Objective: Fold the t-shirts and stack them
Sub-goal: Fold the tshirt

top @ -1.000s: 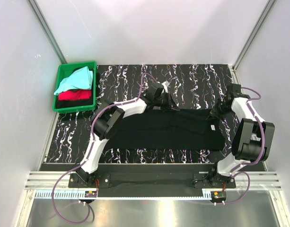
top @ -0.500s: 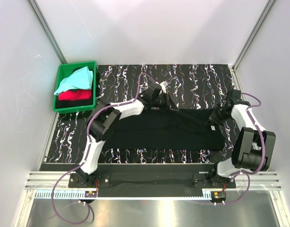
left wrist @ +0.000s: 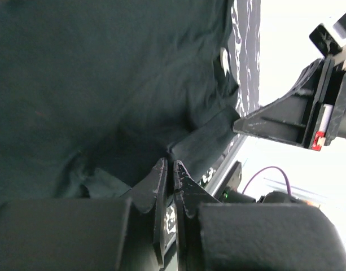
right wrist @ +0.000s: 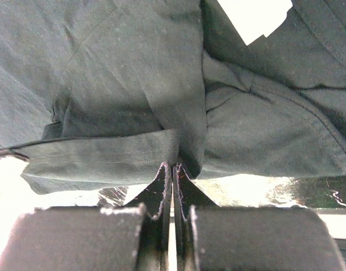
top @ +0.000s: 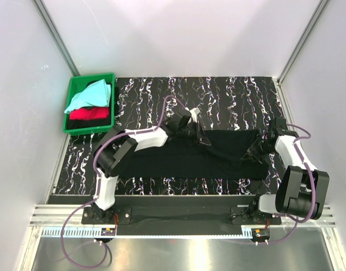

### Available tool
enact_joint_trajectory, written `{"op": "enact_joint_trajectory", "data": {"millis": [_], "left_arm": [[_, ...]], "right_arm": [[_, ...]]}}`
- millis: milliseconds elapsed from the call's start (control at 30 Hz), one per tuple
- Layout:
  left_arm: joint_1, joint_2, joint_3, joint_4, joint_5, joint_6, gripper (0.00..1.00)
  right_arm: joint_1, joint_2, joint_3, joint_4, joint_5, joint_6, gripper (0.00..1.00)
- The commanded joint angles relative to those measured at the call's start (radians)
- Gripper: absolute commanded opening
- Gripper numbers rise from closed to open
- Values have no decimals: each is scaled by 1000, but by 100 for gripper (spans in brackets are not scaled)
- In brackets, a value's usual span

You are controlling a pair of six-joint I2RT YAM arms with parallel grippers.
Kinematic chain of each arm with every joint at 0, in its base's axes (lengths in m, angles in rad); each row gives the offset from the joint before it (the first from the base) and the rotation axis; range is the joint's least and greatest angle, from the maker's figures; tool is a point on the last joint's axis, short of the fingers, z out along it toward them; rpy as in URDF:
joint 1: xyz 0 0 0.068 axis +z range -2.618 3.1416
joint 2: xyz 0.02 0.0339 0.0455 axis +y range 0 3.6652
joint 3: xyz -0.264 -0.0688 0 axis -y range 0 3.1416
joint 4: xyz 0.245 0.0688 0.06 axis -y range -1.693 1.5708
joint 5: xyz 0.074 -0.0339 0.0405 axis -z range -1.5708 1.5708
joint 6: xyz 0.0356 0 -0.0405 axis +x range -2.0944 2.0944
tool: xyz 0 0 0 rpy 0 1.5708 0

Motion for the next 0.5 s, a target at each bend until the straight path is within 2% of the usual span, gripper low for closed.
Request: {"op": "enact_joint_trajectory", "data": {"millis": [0,267,467], "left_arm": [[-27,-45,1,60,-6,20,9],[-20,10,131,9,-49,68,9],[6,50,154,55,-72,39,9]], "right_arm": [[-3,-32,5,-14,11,14,2],[-3,3,123,-1,160,-38,4],[-3,66,171,69,189,-36,4]]}}
